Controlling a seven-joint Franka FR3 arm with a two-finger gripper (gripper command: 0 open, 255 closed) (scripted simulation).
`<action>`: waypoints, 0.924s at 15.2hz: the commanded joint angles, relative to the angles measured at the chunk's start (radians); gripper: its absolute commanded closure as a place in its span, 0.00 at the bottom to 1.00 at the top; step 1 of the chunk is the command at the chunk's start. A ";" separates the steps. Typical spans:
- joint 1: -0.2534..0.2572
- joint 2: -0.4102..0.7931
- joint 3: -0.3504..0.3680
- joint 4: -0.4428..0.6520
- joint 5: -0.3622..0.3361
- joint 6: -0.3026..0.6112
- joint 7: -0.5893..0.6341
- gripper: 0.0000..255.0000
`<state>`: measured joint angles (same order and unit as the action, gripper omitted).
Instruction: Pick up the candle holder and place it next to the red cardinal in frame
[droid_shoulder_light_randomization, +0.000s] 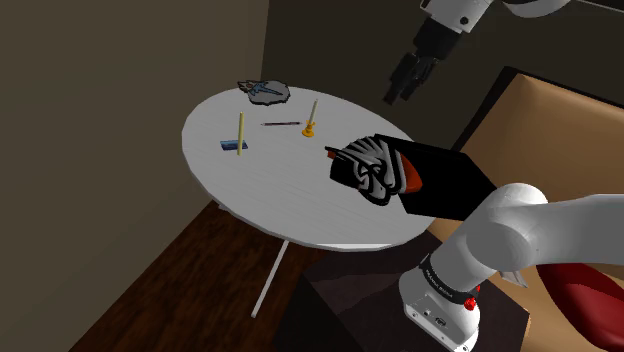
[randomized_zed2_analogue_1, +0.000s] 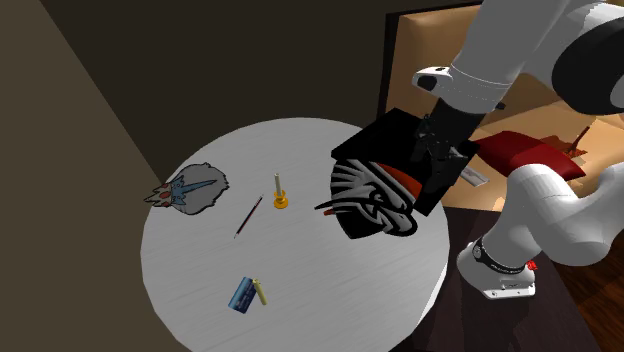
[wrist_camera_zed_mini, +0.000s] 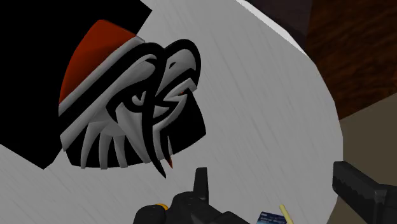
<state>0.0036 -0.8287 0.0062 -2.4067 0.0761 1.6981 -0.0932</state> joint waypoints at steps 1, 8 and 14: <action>0.000 0.000 0.000 0.000 0.000 0.000 0.000 0.00; -0.038 0.154 0.017 -0.080 -0.014 0.302 0.046 0.00; -0.074 0.338 0.028 -0.085 -0.034 0.550 0.093 0.00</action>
<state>-0.0638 -0.5196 0.0332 -2.4912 0.0461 2.2046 -0.0082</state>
